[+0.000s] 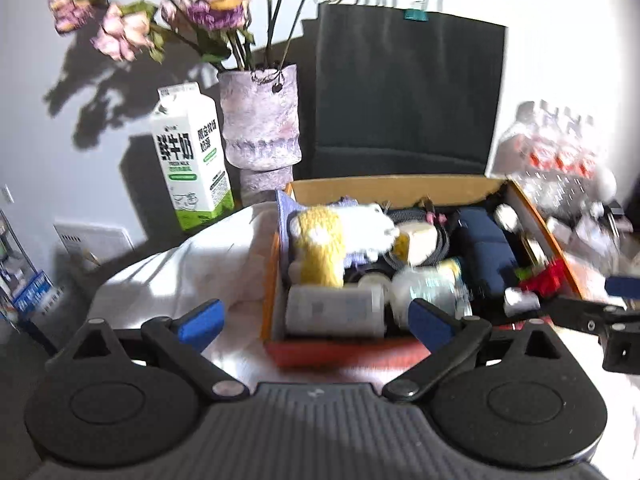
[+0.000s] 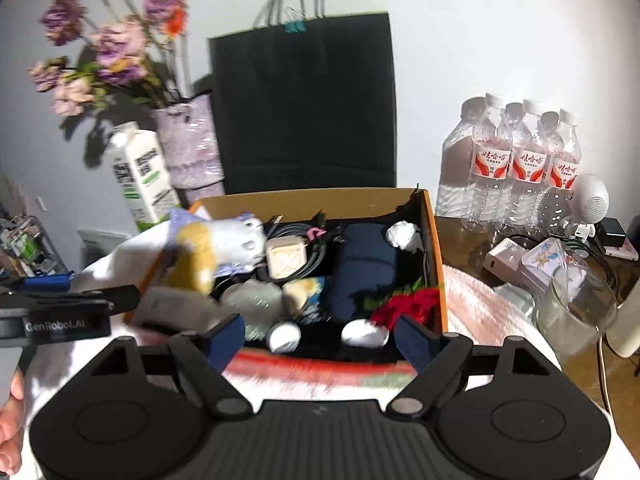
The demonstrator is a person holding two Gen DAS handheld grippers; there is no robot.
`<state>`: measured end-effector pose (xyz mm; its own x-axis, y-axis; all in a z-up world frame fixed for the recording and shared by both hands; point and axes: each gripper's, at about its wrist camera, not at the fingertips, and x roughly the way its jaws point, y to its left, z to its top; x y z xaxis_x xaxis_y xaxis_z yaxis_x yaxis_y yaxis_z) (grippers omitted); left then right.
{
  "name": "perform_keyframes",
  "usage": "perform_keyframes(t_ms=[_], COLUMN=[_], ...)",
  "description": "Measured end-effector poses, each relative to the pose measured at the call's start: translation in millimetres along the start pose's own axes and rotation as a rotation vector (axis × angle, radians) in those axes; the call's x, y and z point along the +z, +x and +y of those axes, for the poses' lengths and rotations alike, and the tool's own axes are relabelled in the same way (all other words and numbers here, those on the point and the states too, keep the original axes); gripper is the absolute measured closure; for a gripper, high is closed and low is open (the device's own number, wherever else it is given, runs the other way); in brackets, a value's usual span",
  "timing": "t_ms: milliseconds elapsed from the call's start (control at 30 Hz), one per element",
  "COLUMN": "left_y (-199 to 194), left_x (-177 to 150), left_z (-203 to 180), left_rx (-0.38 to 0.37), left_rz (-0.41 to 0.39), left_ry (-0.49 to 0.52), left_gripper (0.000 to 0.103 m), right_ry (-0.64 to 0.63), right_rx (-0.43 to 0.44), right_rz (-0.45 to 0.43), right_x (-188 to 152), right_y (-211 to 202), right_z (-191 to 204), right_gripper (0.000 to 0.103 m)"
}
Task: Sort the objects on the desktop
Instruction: 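Withdraw both grippers from the box back over the towel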
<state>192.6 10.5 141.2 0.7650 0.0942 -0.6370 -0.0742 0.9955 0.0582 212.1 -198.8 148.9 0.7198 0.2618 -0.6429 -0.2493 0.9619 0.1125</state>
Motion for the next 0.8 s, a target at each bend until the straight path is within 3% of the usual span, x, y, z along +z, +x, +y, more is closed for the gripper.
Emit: perform_keyframes(t_ms=[333,633,800], left_y=[-96,-174,-201], left_x=[-91,-197,-253], left_z=[-10,-2,-5], left_rx=[-0.050,-0.202,-0.120], left_rz=[-0.036,-0.092,-0.217], left_ry=[0.046,0.013,0.014], left_gripper=[0.000,0.000,0.000], right_ry=[-0.067,-0.119,-0.177], right_rx=[0.090,0.080,0.043], right_rz=[-0.117,-0.201,-0.252], right_x=[-94,-204,-261], right_y=[-98,-164,-183], right_z=[17,30,46], right_gripper=[0.013,0.010,0.010])
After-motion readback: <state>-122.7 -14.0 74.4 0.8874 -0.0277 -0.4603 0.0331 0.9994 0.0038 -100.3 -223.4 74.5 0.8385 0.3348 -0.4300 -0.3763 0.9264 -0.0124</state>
